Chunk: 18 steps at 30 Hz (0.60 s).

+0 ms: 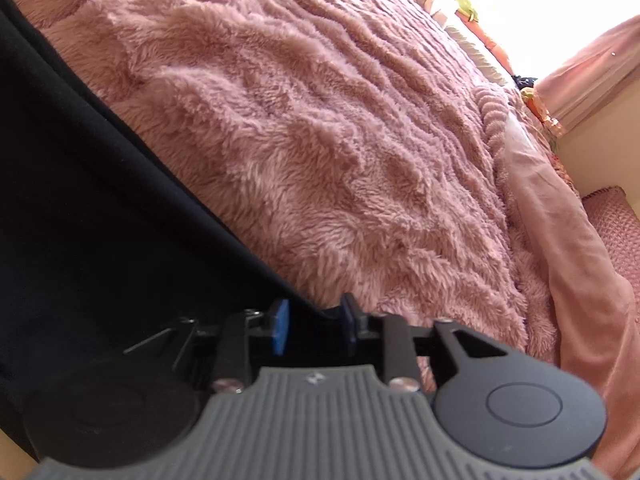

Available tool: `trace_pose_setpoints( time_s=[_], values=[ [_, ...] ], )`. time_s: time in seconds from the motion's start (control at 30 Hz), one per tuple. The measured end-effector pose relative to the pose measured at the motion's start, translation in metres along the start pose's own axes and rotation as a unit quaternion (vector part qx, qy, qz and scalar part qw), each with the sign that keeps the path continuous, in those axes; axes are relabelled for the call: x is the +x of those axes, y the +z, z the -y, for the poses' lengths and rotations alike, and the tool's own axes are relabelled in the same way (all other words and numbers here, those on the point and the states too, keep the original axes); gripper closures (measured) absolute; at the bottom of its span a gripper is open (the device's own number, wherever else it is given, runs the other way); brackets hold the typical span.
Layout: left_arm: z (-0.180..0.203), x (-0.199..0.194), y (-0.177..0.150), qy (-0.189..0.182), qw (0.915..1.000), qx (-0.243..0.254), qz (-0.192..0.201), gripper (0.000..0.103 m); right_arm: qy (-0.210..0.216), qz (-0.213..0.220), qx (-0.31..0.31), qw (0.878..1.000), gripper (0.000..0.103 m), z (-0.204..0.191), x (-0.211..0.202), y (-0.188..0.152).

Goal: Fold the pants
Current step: 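Lift the hems with both grippers and carry them toward the waistband, then lower the hems onto the waistband and open both grippers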

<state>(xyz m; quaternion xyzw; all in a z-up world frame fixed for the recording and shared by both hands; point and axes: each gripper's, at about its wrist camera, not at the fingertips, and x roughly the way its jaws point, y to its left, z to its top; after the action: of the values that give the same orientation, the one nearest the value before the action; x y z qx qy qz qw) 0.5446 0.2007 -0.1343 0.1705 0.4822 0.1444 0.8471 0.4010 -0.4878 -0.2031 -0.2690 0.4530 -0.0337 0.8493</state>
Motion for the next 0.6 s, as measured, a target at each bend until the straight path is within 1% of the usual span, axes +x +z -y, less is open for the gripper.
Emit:
trace_pose_setpoints(
  time_s=[0.03, 0.1, 0.13, 0.17, 0.2, 0.27, 0.33, 0.4, 0.5, 0.53, 0.57, 0.6],
  values=[
    [-0.008, 0.001, -0.002, 0.02, 0.9998, -0.003, 0.0, 0.055, -0.002, 0.005, 0.005, 1.0, 0.062, 0.001, -0.005, 0.0],
    [-0.032, 0.003, -0.004, 0.043, 0.9986, -0.03, -0.004, 0.055, -0.003, 0.018, 0.02, 1.0, 0.062, 0.001, -0.02, 0.001],
    [-0.042, 0.003, -0.006, 0.044, 0.9979, -0.046, -0.007, 0.055, 0.004, 0.029, 0.029, 0.999, 0.062, 0.0, -0.029, 0.002],
    [-0.052, 0.003, -0.009, 0.037, 0.9973, -0.063, -0.009, 0.055, 0.012, 0.04, 0.037, 0.998, 0.064, -0.003, -0.038, 0.006],
    [-0.059, 0.001, -0.013, 0.019, 0.997, -0.074, -0.006, 0.055, 0.027, 0.052, 0.047, 0.997, 0.066, -0.008, -0.047, 0.01],
    [-0.063, -0.004, -0.023, -0.033, 0.996, -0.083, -0.001, 0.055, 0.078, 0.072, 0.066, 0.992, 0.08, -0.026, -0.064, 0.023],
    [-0.055, -0.01, -0.039, -0.095, 0.9931, -0.069, 0.002, 0.061, 0.136, 0.091, 0.078, 0.984, 0.085, -0.052, -0.075, 0.038],
    [-0.034, -0.017, -0.055, -0.145, 0.9887, -0.036, 0.01, 0.063, 0.188, 0.104, 0.08, 0.974, 0.088, -0.084, -0.081, 0.054],
    [0.003, -0.03, -0.074, -0.198, 0.9798, -0.001, 0.023, 0.064, 0.232, 0.109, 0.073, 0.964, 0.092, -0.137, -0.077, 0.076],
    [0.013, -0.034, -0.078, -0.218, 0.9756, 0.002, 0.029, 0.064, 0.241, 0.107, 0.075, 0.962, 0.095, -0.15, -0.073, 0.082],
    [0.022, -0.038, -0.08, -0.233, 0.9717, 0.005, 0.035, 0.064, 0.254, 0.101, 0.083, 0.958, 0.095, -0.163, -0.067, 0.089],
    [0.033, -0.041, -0.082, -0.252, 0.9667, 0.006, 0.044, 0.064, 0.256, 0.099, 0.09, 0.957, 0.095, -0.174, -0.062, 0.095]
  ],
)
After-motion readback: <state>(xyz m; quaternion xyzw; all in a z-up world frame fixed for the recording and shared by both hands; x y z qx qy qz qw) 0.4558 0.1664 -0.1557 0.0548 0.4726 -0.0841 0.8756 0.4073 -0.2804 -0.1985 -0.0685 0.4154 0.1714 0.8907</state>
